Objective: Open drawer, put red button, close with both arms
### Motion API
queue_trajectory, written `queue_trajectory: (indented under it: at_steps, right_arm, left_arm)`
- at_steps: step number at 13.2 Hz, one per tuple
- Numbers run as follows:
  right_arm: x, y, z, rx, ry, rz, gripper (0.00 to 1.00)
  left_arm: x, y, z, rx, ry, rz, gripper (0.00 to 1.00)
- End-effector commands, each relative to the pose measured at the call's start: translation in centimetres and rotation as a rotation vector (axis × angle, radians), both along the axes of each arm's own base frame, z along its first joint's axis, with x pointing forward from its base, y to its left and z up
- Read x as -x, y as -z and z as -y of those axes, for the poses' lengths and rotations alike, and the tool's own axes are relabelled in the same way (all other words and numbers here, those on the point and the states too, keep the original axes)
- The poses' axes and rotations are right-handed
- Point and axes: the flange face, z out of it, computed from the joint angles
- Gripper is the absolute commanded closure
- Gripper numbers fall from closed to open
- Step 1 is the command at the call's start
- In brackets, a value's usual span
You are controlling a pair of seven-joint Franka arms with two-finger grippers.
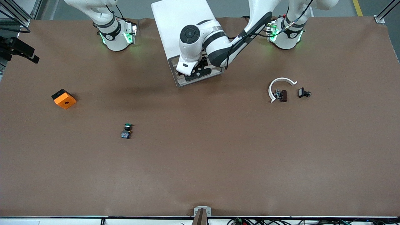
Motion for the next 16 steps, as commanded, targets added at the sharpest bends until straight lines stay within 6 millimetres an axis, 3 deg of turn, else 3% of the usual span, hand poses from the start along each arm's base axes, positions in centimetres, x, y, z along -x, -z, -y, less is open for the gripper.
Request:
queue_trajectory:
  at_steps: [1,4,7,12,16]
  right_arm:
    - [2.7,0.7,-0.2,-0.011,-0.006,0.051,0.0]
    - [2.7,0.4,-0.2,-0.003,-0.007,0.061,0.0]
    - [2.5,0.3,-0.3,0.02,-0.013,0.071,0.0]
    - [2.3,-0.1,-0.1,0.039,-0.017,0.089,0.0]
    - [2.2,-1.1,0.2,0.041,-0.01,0.107,0.0]
  left_arm:
    - [1.3,-0.4,0.9,0.001,-0.015,-0.023,0.0]
    - [-0.9,-0.7,0.2,0.01,-0.034,-0.012,0.0]
    - [-5.2,-0.6,-1.9,0.015,-0.08,0.005,0.0]
    - [-12.4,-0.3,-7.4,0.007,-0.099,0.047,0.0]
    - [-18.3,0.9,-13.6,-0.03,-0.106,0.077,0.0]
